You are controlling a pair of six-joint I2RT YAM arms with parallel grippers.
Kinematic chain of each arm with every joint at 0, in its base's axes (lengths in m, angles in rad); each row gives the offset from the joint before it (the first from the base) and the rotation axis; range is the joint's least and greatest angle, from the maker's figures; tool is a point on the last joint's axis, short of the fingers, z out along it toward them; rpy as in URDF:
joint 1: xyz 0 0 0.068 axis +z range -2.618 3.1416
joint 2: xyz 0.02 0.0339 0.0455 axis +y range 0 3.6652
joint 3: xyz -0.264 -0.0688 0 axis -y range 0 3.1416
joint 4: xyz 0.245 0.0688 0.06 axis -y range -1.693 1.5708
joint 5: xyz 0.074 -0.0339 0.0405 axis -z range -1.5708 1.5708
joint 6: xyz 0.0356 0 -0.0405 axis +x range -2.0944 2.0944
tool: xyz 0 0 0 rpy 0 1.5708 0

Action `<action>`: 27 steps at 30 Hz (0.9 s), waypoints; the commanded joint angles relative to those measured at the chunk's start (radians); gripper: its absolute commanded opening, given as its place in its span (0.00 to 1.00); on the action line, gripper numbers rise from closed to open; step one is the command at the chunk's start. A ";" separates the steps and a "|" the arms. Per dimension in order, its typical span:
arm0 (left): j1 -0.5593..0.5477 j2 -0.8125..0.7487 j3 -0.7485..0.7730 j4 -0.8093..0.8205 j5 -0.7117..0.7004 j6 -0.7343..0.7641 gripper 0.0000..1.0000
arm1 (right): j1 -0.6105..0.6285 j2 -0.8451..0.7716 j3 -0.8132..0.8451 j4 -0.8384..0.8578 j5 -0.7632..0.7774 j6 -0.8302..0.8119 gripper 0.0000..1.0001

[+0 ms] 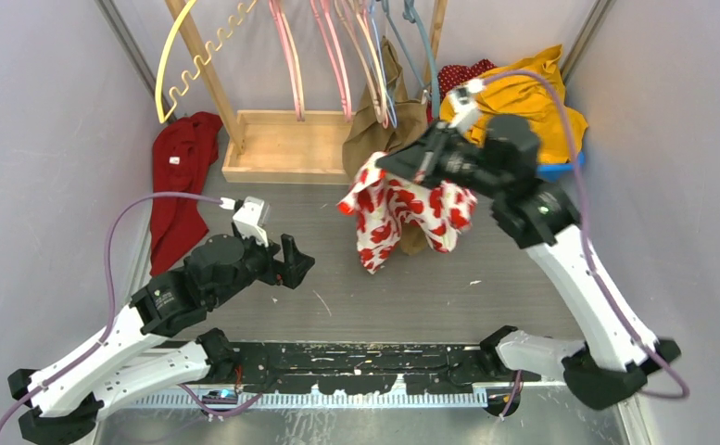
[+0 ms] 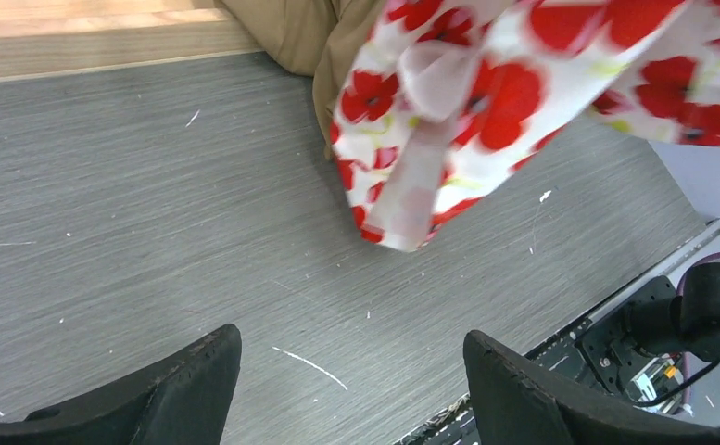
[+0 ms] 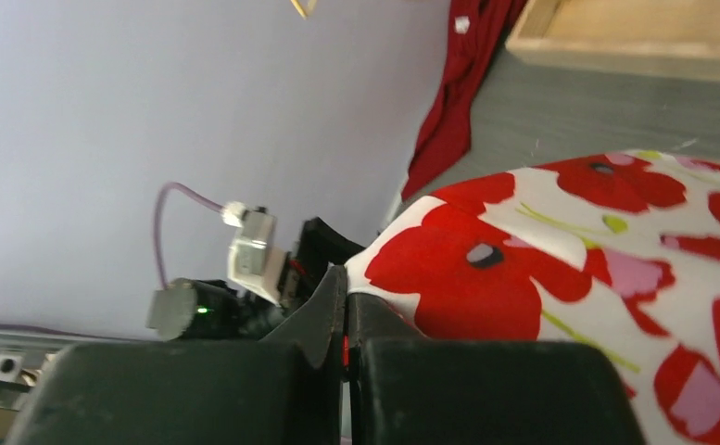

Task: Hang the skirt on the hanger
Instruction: Place the skirt at the center of the board.

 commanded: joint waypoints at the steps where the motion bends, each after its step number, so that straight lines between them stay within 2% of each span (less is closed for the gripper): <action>1: 0.004 -0.031 0.057 -0.041 -0.041 -0.007 0.88 | 0.199 0.078 0.055 0.061 0.207 -0.124 0.01; 5: 0.004 -0.070 0.069 -0.096 -0.068 -0.027 0.88 | 0.356 0.193 0.093 0.100 0.315 -0.172 0.01; 7: 0.004 -0.094 0.067 -0.112 -0.081 -0.042 0.84 | 0.414 0.238 0.105 0.103 0.358 -0.195 0.01; 9: 0.005 -0.115 0.064 -0.139 -0.105 -0.060 0.84 | 0.460 0.258 0.064 0.144 0.388 -0.198 0.01; 15: 0.003 -0.112 0.050 -0.159 -0.131 -0.073 0.87 | 0.494 0.298 0.034 0.182 0.385 -0.186 0.01; 17: 0.003 -0.125 0.042 -0.147 -0.141 -0.075 0.98 | 0.497 0.299 0.023 0.181 0.382 -0.182 0.01; 18: 0.003 -0.137 0.038 -0.138 -0.147 -0.072 1.00 | 0.496 0.297 0.015 0.181 0.382 -0.179 0.01; 27: 0.004 -0.220 -0.001 -0.032 -0.109 0.040 0.99 | 0.497 0.330 0.002 0.169 0.368 -0.162 0.01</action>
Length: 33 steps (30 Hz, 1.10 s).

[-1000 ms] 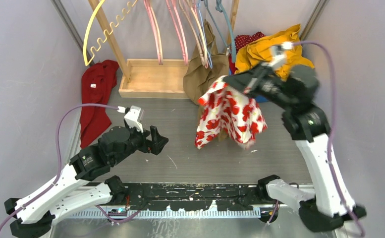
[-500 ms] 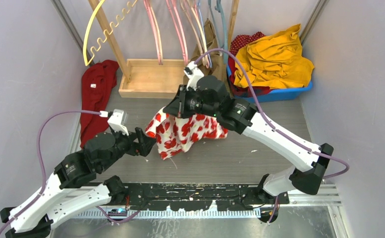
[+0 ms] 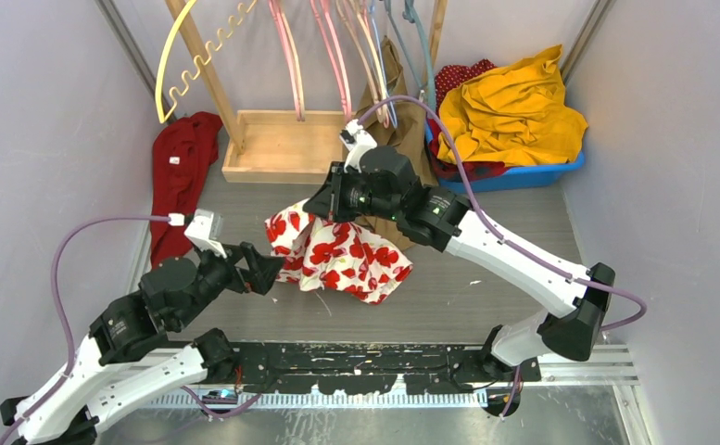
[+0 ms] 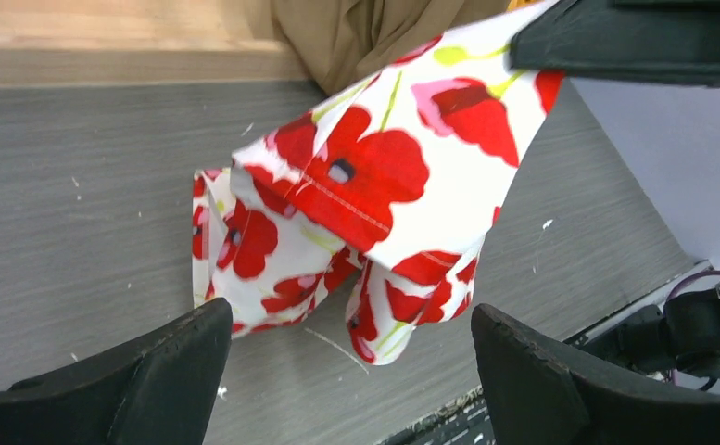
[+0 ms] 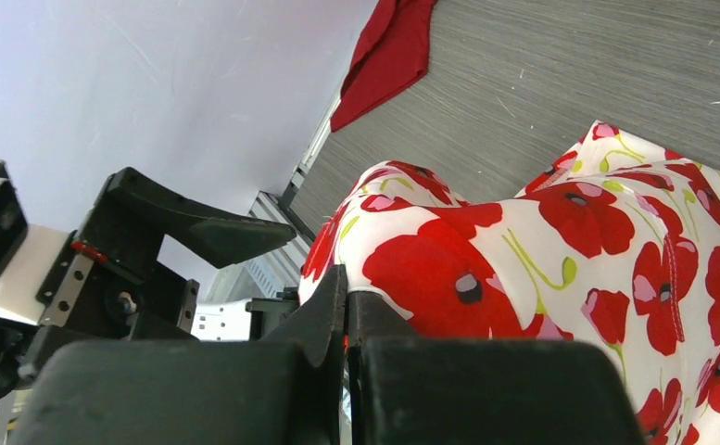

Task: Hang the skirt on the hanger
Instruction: Place the skirt at the center of the board.

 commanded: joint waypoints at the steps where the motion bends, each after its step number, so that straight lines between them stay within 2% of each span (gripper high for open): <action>1: 0.002 -0.009 -0.025 0.114 0.012 0.065 0.99 | 0.005 0.017 0.014 0.088 -0.007 0.014 0.01; 7: 0.002 0.141 -0.024 0.159 0.008 0.089 1.00 | 0.008 0.045 0.015 0.109 -0.043 0.034 0.01; 16: 0.000 0.231 -0.008 0.210 -0.097 0.170 0.98 | 0.009 0.030 0.010 0.099 -0.068 0.031 0.01; 17: 0.000 0.245 0.006 0.201 -0.116 0.169 0.92 | 0.009 0.027 0.009 0.095 -0.069 0.029 0.01; 19: 0.001 0.264 0.036 0.175 -0.157 0.163 0.57 | 0.010 0.022 0.002 0.085 -0.075 0.024 0.01; 20: 0.001 0.267 0.049 0.157 -0.189 0.150 0.43 | 0.010 0.019 -0.002 0.082 -0.077 0.022 0.01; 21: 0.000 0.269 0.062 0.151 -0.202 0.147 0.37 | 0.009 0.018 -0.007 0.081 -0.079 0.019 0.01; 30: 0.000 0.309 0.170 0.076 -0.209 0.138 0.32 | 0.008 0.012 -0.024 0.048 -0.086 -0.010 0.04; 31: 0.000 0.315 0.176 0.066 -0.204 0.134 0.32 | 0.008 0.010 -0.030 0.043 -0.085 -0.012 0.07; 32: 0.000 0.318 0.179 0.057 -0.201 0.127 0.31 | 0.007 0.008 -0.038 0.036 -0.085 -0.013 0.16; 33: 0.000 0.318 0.175 0.050 -0.194 0.117 0.31 | 0.007 0.005 -0.048 0.032 -0.084 -0.015 0.21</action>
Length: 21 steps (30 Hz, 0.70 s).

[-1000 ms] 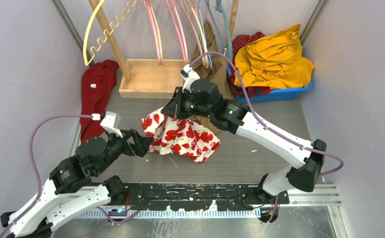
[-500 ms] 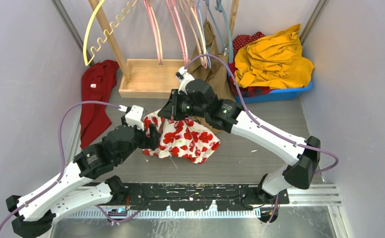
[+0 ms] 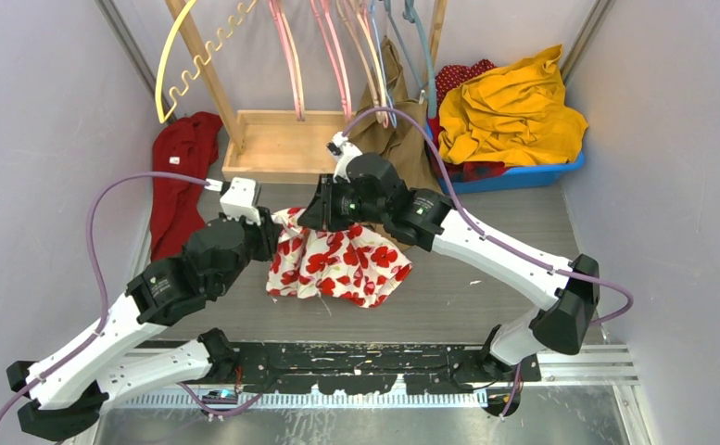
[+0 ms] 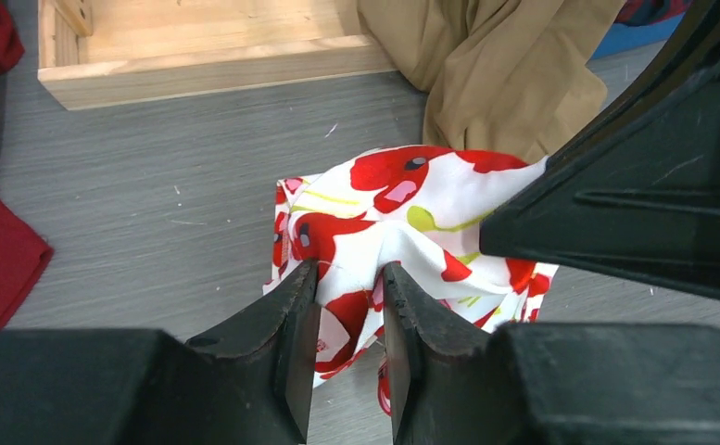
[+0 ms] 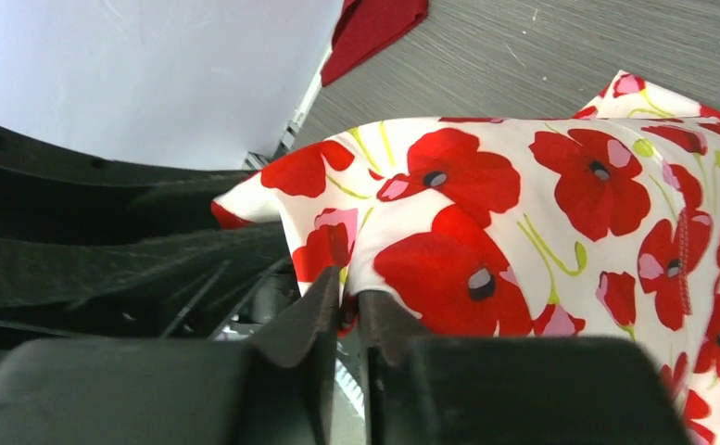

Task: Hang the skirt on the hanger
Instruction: Place the skirt at the center of the board.

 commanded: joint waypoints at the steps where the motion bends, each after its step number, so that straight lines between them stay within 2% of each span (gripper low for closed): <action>1: 0.000 0.010 0.027 -0.031 -0.002 -0.024 0.31 | 0.004 -0.063 -0.033 0.017 -0.010 -0.025 0.21; 2: 0.001 0.009 0.018 -0.031 -0.002 -0.033 0.31 | 0.002 -0.068 -0.053 0.019 -0.004 -0.024 0.24; 4: 0.000 0.010 -0.010 -0.030 -0.002 -0.049 0.31 | 0.002 -0.076 -0.089 0.014 0.000 -0.023 0.42; 5: 0.001 0.011 -0.021 -0.029 -0.004 -0.057 0.31 | 0.002 -0.079 -0.105 0.007 0.003 -0.025 0.47; 8: 0.000 0.014 -0.055 -0.022 -0.005 -0.079 0.31 | 0.002 -0.104 -0.176 -0.004 0.020 -0.021 0.54; 12: 0.001 0.028 -0.063 -0.039 -0.017 -0.106 0.31 | 0.004 -0.177 -0.306 -0.029 0.061 -0.017 0.55; 16: 0.002 0.028 -0.072 -0.084 -0.055 -0.146 0.32 | 0.008 -0.276 -0.474 -0.081 0.199 -0.013 0.53; 18: 0.002 0.039 -0.068 -0.111 -0.044 -0.171 0.37 | 0.008 -0.329 -0.550 -0.123 0.306 0.008 0.51; 21: 0.000 0.081 -0.056 -0.125 0.052 -0.187 0.49 | 0.007 -0.406 -0.636 -0.148 0.414 0.046 0.50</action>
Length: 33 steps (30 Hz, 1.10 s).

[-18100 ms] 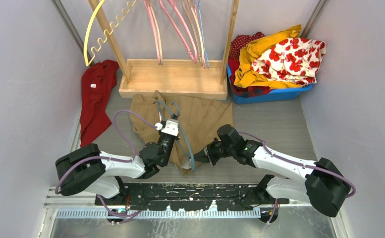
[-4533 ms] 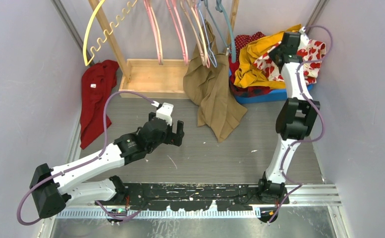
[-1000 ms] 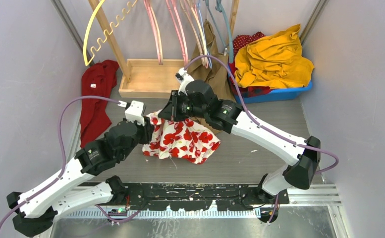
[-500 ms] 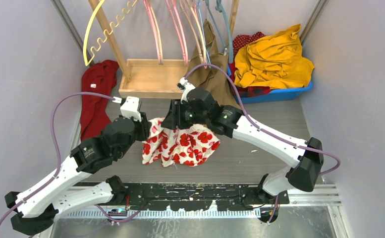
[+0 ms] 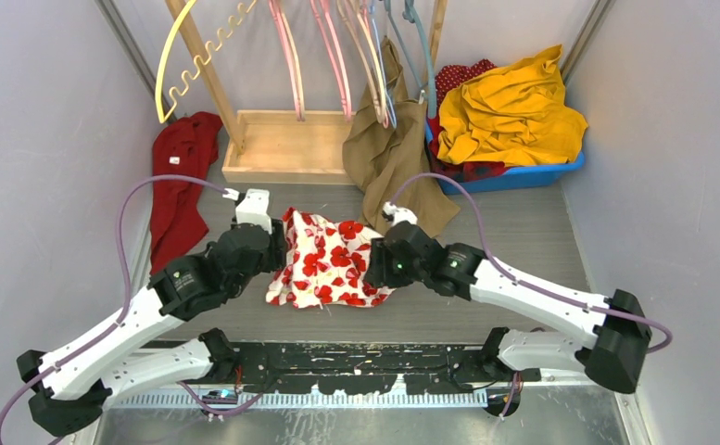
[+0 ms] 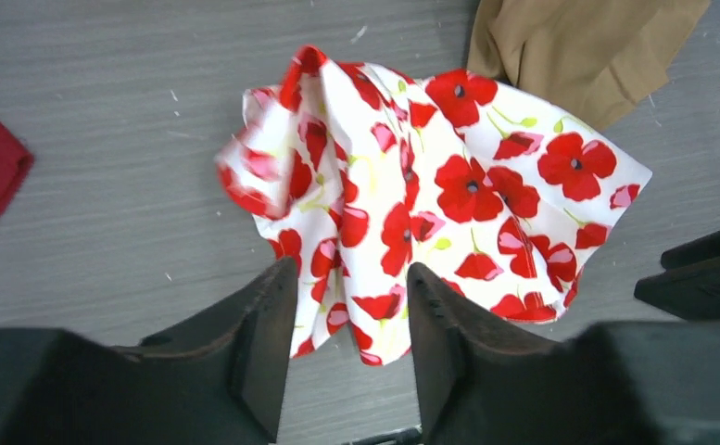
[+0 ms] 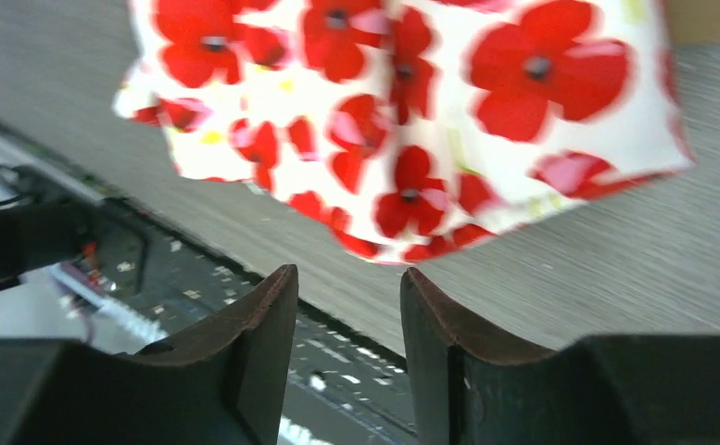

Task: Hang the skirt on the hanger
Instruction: Place the skirt at the center of the board, then flatten out the skirt at the center of the board.

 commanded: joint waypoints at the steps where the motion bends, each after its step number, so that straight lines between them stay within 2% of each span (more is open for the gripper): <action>1: -0.007 0.062 0.018 -0.030 0.099 -0.050 0.52 | 0.003 -0.122 -0.092 -0.039 0.236 0.049 0.50; 3: -0.055 0.107 0.023 -0.045 0.110 -0.059 0.59 | 0.001 -0.148 -0.121 -0.058 0.319 0.049 0.49; 5: -0.134 0.144 0.024 -0.072 0.057 -0.086 0.64 | -0.004 -0.157 -0.142 -0.068 0.362 0.054 0.49; 10: -0.237 0.168 -0.009 -0.109 0.024 -0.188 0.64 | -0.009 -0.157 -0.199 0.042 0.311 0.074 0.50; 13: -0.241 0.121 -0.073 -0.085 0.028 -0.226 0.62 | -0.007 -0.121 -0.203 0.084 0.291 0.043 0.45; 15: -0.241 0.097 -0.092 -0.084 0.030 -0.239 0.60 | 0.005 -0.110 -0.195 0.067 0.336 -0.012 0.43; 21: -0.241 0.086 -0.090 -0.115 0.013 -0.248 0.59 | 0.078 -0.063 -0.111 -0.072 0.505 -0.204 0.51; 25: -0.241 0.097 -0.085 -0.091 0.017 -0.239 0.59 | 0.197 0.010 -0.069 -0.107 0.651 -0.338 0.55; 28: -0.242 0.110 -0.086 -0.079 0.019 -0.232 0.59 | 0.239 0.046 -0.078 -0.052 0.639 -0.443 0.56; 33: -0.241 0.103 -0.087 -0.079 0.023 -0.225 0.59 | 0.249 0.124 -0.044 -0.066 0.598 -0.511 0.56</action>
